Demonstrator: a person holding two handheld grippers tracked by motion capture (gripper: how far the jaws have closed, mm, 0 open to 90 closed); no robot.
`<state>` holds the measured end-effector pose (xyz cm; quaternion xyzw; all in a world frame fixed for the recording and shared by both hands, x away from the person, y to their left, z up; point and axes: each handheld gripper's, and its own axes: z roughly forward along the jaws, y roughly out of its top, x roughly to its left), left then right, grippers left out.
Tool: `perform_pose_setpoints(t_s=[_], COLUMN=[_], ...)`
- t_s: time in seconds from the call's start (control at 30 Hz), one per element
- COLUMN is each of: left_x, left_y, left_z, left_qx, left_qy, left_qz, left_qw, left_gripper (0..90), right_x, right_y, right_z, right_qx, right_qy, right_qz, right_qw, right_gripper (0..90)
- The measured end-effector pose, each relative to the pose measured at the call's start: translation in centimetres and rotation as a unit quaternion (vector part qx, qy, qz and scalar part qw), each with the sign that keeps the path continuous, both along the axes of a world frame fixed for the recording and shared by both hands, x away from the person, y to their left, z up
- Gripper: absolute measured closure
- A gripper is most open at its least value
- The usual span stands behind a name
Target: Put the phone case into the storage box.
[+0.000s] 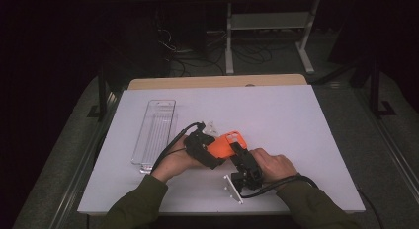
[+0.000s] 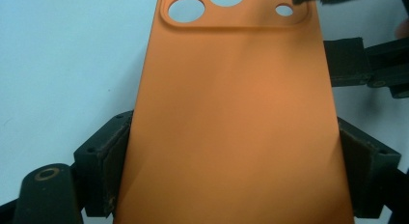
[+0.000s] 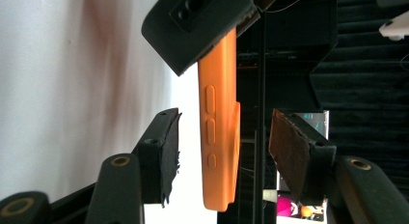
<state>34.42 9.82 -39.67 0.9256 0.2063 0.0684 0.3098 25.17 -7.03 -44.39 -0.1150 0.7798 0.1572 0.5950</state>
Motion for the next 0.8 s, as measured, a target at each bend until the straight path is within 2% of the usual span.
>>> perform_pose_setpoints(t_s=[0.03, 0.23, 0.3, 0.33, 0.37, 0.4, 0.57, 0.63, 0.8], left_x=[0.0, 0.0, -0.03, -0.07, -0.17, -0.2, -0.32, -0.37, -0.41], left_y=[-0.01, -0.06, -0.13, -0.16, -0.28, -0.31, -0.54, -0.64, -0.71], left_z=[0.0, 0.02, 0.09, 0.12, 0.08, 0.08, 0.04, 0.05, 0.08], left_qx=[0.0, 0.003, 0.004, 0.006, 0.001, 0.0, -0.004, -0.006, 0.0], left_qy=[0.001, -0.002, -0.001, 0.0, 0.001, -0.001, -0.001, 0.001, 0.0], left_qz=[0.0, -0.002, -0.005, -0.007, -0.004, -0.005, -0.001, -0.002, -0.007], left_qw=[1.0, 1.0, 1.0, 1.0, 1.0, 1.0, 1.0, 1.0, 1.0], left_gripper=[14.9, 15.0, 15.0, 15.0, 15.0, 15.0, 15.0, 14.9, 14.9], right_x=[0.04, -0.12, -0.06, -0.06, -0.06, -0.07, -0.17, -0.22, -0.25], right_y=[0.04, 0.35, 0.41, 0.47, 0.48, 0.4, 0.51, 0.56, 0.7], right_z=[-0.12, -0.51, -0.6, -0.76, -0.77, -0.6, -0.7, -0.68, -0.82], right_qx=[-0.001, 0.0, -0.008, -0.001, -0.001, -0.022, -0.017, -0.023, -0.024], right_qy=[-0.011, -0.027, -0.036, -0.042, -0.043, -0.044, -0.041, -0.034, -0.04], right_qz=[0.006, 0.011, 0.012, 0.01, 0.01, 0.012, 0.014, 0.016, 0.016], right_qw=[0.9999, 0.9996, 0.9992, 0.9991, 0.999, 0.9987, 0.9989, 0.999, 0.9988], right_gripper=[45.3, 50.6, 52.3, 53.1, 54.0, 54.3, 55.6, 56.7, 61.0])
